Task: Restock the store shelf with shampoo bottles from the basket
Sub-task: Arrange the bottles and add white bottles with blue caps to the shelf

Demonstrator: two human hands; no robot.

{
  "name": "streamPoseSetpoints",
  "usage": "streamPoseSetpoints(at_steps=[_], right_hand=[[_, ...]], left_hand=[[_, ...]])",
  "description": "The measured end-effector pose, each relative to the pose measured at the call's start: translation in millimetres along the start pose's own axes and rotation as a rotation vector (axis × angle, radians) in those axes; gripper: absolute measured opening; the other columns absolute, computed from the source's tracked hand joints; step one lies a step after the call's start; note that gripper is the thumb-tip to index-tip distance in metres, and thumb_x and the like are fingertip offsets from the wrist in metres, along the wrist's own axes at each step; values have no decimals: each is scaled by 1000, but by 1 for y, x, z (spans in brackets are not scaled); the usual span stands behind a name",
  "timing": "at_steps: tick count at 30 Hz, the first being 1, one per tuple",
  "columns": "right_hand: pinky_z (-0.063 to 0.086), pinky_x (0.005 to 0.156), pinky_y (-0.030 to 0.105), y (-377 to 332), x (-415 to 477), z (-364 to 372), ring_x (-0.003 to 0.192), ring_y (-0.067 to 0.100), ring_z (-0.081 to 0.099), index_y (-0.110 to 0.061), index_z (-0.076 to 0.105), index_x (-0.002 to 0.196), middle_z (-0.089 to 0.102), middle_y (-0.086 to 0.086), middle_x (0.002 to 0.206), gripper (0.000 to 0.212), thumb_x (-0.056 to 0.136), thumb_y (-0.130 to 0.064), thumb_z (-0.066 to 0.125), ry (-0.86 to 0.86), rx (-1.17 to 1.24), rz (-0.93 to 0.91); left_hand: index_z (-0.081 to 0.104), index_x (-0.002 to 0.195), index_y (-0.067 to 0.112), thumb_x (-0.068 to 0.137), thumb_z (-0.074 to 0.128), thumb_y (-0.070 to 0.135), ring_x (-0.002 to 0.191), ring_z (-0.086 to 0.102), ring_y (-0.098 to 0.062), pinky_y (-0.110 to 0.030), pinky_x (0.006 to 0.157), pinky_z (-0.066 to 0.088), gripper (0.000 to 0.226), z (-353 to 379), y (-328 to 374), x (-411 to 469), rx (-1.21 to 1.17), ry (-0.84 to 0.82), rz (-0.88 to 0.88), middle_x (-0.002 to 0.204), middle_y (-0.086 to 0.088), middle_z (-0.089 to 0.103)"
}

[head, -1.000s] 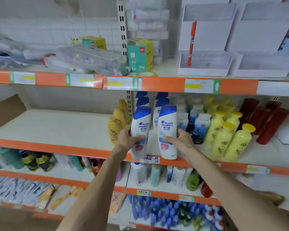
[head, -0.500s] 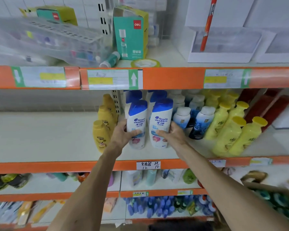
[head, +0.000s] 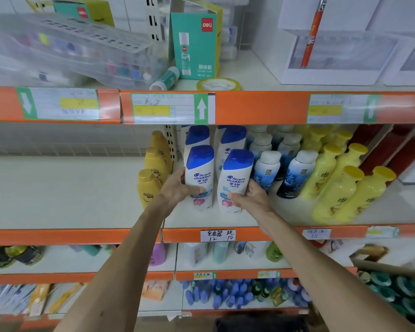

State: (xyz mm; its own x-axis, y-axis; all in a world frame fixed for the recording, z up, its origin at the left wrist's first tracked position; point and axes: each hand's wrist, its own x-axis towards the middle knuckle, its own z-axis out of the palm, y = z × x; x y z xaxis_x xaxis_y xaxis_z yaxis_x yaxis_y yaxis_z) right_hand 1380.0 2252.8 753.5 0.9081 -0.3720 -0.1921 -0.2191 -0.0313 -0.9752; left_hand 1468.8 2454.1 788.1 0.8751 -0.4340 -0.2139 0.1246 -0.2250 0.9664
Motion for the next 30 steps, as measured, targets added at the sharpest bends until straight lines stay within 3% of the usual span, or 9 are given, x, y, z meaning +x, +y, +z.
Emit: streamPoseSetpoints(at_steps=[4,9,17,23,30], right_hand=[[59,86,37,-10,0,-3,105,15,66,-22,55,121,67,1,123,50,79,-6,78,-47,-121,-4],[53,60,21,-47,-9,-6,104,15,65,-19,51,128,66,-3,120,55,81,-12,78,-15,-149,-113],[57,68,27,-78,-8,-14,105,19,64,-21,51,129,63,1,122,55,81,-12,78,-13,-196,-236],[59,81,32,-73,-1,-9,109,18,63,-24,52,129,64,-2,123,52,84,-13,75,28,-163,-249],[59,86,40,-77,13,-13,106,18,65,-27,51,129,63,-1,124,53,84,-12,74,-38,-219,-237]], left_hand=[[55,116,19,68,84,15,97,67,-22,-44,85,57,56,10,13,-7,60,29,54,108,-2,69],[43,120,19,71,81,12,95,65,-15,-26,68,58,63,15,25,-18,-16,117,121,110,1,62],[47,128,12,73,79,8,109,59,-20,-36,93,52,63,10,51,-14,237,113,246,122,-5,60],[48,132,13,72,79,8,113,58,-21,-43,100,50,67,2,57,-7,370,89,223,125,-6,61],[47,131,14,75,77,4,109,56,-18,-37,98,48,64,2,59,-4,381,114,247,124,-4,60]])
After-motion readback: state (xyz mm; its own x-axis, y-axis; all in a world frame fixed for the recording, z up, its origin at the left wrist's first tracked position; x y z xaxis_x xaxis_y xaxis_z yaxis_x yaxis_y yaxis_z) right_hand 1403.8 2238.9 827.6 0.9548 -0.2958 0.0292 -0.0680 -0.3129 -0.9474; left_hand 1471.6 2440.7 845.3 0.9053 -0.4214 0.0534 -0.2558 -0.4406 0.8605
